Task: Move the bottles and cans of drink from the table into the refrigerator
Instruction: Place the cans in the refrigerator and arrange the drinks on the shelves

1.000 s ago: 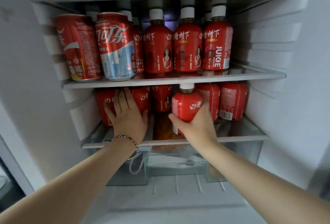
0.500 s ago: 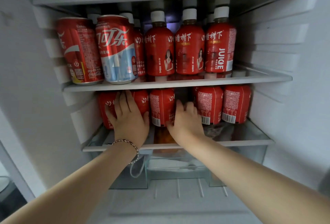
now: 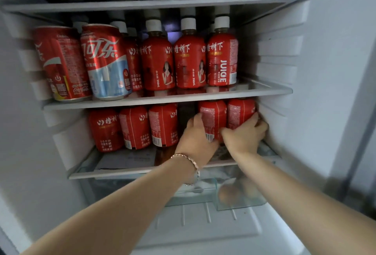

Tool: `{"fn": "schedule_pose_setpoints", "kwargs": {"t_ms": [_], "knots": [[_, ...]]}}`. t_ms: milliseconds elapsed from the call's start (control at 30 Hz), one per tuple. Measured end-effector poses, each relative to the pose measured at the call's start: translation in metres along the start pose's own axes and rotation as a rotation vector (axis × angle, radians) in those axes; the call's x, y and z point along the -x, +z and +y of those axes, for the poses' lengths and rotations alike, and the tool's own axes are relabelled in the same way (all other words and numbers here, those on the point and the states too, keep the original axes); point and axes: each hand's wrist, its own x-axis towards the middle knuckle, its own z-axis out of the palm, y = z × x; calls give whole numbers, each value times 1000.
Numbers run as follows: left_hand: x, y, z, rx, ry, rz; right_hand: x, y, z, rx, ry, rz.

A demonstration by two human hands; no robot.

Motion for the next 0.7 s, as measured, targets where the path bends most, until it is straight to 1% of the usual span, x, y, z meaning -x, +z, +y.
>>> {"fn": "schedule_pose_setpoints", "kwargs": {"t_ms": [67, 100, 167, 200, 233, 300, 333, 367, 400, 433, 467, 533, 600, 667, 700], "knots": [[-17, 5, 6, 110, -147, -6, -6, -6, 2, 5, -12, -92], [-23, 4, 4, 113, -185, 6, -11, -7, 3, -23, 1, -155], [-29, 1, 2, 41, -165, 41, -18, -12, 2, -86, 43, -283], [-29, -2, 1, -49, -109, 58, -20, -12, 2, -94, 52, -324], [-26, -5, -1, -202, -22, 84, -22, -13, 1, -78, 43, -342], [-20, -7, -9, -608, 192, 193, -23, -12, 0, -19, -2, -358], [-18, -6, -14, -730, 295, 253, -22, -11, 0, 2, -18, -377], [-18, -5, -20, -799, 401, 286, -21, -9, -1, 13, -27, -402], [-18, -5, -25, -853, 468, 290, -20, -7, -2, 13, -31, -429], [-18, -7, -29, -900, 473, 282, -19, -6, -3, 4, -36, -453], [-18, -10, -29, -920, 418, 272, -18, -4, -3, -7, -38, -478], [-17, -21, -22, -922, 238, 243, -18, -3, -4, -26, -28, -535], [-23, -30, -16, -862, 98, 144, -19, -4, -7, -73, 17, -587], [-31, -34, -9, -788, 25, 77, -21, -2, -6, -141, 43, -623], [-36, -35, -5, -735, -3, 86, -21, -1, -5, -173, 43, -628]]}}
